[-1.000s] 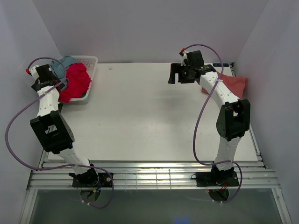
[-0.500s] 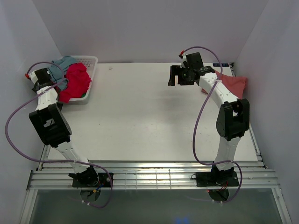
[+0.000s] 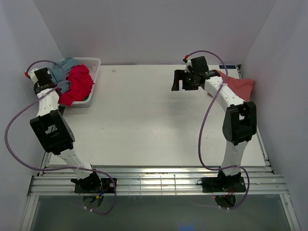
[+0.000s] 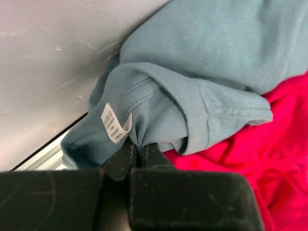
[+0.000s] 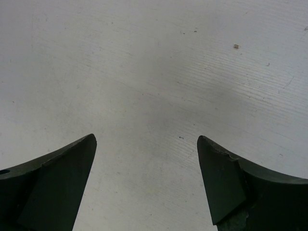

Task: Fold and stack the t-shirts
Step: Grab crumpled tshirt from bin with the left arm, then move the tshirt to the center of the board

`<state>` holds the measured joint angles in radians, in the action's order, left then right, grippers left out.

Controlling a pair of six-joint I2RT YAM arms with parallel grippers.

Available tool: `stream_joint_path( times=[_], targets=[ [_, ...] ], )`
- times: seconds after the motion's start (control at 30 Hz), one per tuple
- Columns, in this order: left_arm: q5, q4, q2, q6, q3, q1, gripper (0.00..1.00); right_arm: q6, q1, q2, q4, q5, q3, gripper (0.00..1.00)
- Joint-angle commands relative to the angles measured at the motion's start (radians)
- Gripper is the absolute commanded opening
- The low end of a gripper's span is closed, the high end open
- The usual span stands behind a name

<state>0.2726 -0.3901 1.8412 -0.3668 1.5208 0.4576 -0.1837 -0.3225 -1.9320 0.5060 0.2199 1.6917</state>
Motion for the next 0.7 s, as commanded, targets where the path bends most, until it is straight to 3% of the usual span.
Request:
stream_joint_path(
  times=[0.0,0.17,0.3,0.43,0.53,0.67],
  targets=[
    [-0.016,-0.003,-0.109,-0.001,0.044,-0.066,0.00,-0.002,-0.006,0.027,-0.030,0.016,-0.010,0.91],
    [0.123,-0.091,-0.146,0.094,0.215,-0.354,0.00,-0.002,-0.009,0.037,-0.043,0.019,-0.038,0.91],
    [0.042,-0.222,-0.085,0.075,0.527,-0.482,0.00,-0.007,-0.012,0.068,-0.061,0.015,-0.078,0.91],
    [0.008,-0.296,-0.019,0.101,0.692,-0.614,0.00,-0.005,-0.013,0.113,-0.076,-0.010,-0.148,0.91],
    [-0.073,-0.312,-0.011,0.094,0.682,-0.677,0.00,0.003,-0.013,0.151,-0.078,-0.045,-0.199,0.91],
    [-0.148,-0.308,-0.017,0.094,0.560,-0.757,0.00,0.019,-0.012,0.192,-0.077,-0.080,-0.250,0.91]
  ],
)
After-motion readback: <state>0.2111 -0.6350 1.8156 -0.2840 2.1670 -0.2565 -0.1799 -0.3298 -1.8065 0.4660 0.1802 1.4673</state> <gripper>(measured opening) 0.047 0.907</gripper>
